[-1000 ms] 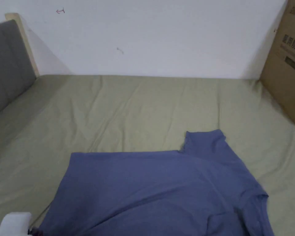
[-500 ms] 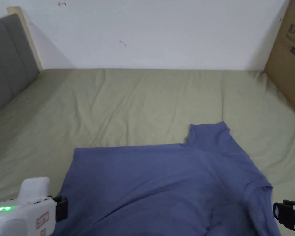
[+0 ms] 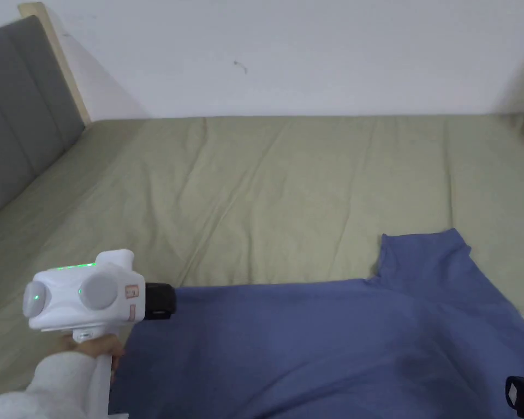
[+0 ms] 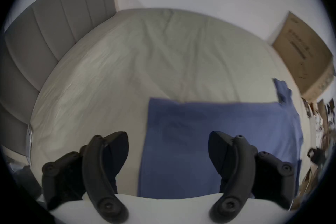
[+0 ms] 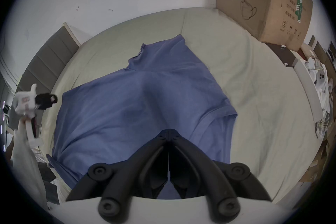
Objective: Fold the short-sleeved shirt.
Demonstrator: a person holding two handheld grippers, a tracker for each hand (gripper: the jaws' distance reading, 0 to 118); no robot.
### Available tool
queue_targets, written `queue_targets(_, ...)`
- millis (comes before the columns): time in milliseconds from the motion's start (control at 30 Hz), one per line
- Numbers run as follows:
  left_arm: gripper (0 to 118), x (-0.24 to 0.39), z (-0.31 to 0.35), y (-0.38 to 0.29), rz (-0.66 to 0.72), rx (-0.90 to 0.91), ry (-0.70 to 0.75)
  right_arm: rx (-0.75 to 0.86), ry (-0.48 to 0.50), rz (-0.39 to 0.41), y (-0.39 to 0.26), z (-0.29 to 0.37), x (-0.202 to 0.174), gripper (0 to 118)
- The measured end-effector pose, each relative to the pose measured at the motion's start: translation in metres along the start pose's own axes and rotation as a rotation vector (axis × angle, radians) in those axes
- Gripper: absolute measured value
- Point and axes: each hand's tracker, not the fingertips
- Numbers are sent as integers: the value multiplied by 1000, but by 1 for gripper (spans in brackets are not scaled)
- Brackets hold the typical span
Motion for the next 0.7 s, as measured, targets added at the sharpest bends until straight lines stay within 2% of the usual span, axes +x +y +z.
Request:
queue_targets(133,96,4,-55,16,17,-137,-29,-40,14,-3,-4,-14,4,0)
queue_targets(200,97,8,-63,12,17,-118,-16,-53,14,-4,-7,-18,7,0)
queue_targets(300,87,17,-60,3,-28,-98,31,-67,10,-7,-7,-21,13,0)
queue_targets(400,56,22,-49,3,-60,-82,40,-64,21,-11,4,-24,17,0)
queue_targets(433,28,23,-44,3,-68,-77,44,-60,22,-15,11,-25,18,2)
queue_targets(467,2,25,-39,3,-81,-68,37,-55,25,-14,21,-26,19,9)
queue_targets(500,1,27,-35,4,-82,-59,20,-52,34,-5,33,-28,21,25)
queue_targets(533,1,29,-33,4,-68,-57,-3,-41,34,2,44,-30,21,57)
queue_targets(567,1,28,-33,2,-85,-70,13,-20,29,17,58,-35,22,81)
queue_targets(600,1,28,-33,0,-106,-67,16,-14,35,43,74,-44,24,96)
queue_targets(633,1,28,-31,-2,-106,-64,15,-19,31,45,88,-52,26,102)
queue_targets(700,1,23,-29,0,-81,-62,-9,-19,20,68,119,-76,31,102)
